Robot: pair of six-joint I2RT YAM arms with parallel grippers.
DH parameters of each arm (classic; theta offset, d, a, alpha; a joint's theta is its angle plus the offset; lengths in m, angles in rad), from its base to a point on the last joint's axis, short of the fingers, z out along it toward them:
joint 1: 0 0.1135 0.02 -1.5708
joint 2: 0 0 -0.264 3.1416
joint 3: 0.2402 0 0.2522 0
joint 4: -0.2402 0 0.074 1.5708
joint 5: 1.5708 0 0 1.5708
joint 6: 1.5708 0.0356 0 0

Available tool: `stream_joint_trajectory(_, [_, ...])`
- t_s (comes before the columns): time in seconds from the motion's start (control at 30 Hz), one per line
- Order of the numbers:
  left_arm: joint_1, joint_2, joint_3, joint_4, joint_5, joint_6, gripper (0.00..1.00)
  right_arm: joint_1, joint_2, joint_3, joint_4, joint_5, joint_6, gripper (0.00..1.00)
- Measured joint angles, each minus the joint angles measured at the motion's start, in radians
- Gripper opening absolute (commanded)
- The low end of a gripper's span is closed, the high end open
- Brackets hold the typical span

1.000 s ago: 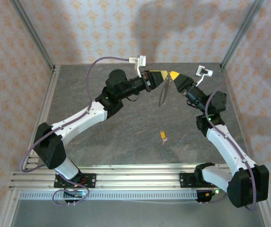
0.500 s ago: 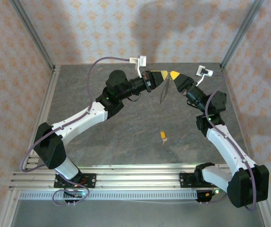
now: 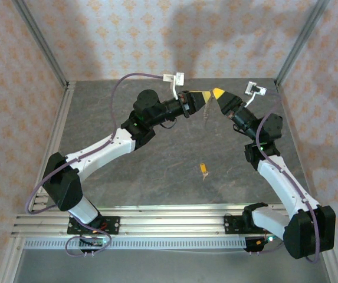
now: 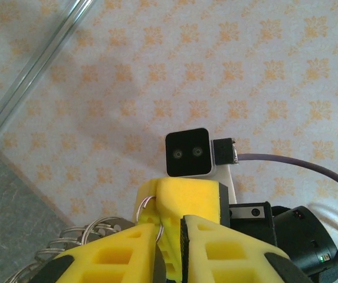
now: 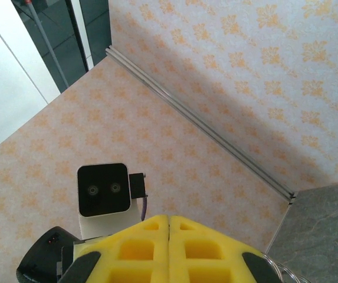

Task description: Put the keys on the keyring

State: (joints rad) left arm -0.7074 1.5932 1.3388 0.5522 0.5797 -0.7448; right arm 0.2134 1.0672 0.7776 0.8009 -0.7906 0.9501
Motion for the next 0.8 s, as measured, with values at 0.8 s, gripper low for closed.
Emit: stream_joint_trajectory(0.8, [-0.013, 0.018, 0.001, 0.003, 0.014, -0.007, 0.0, 0.0, 0.001, 0.0, 0.0, 0.003, 0.0, 0.0])
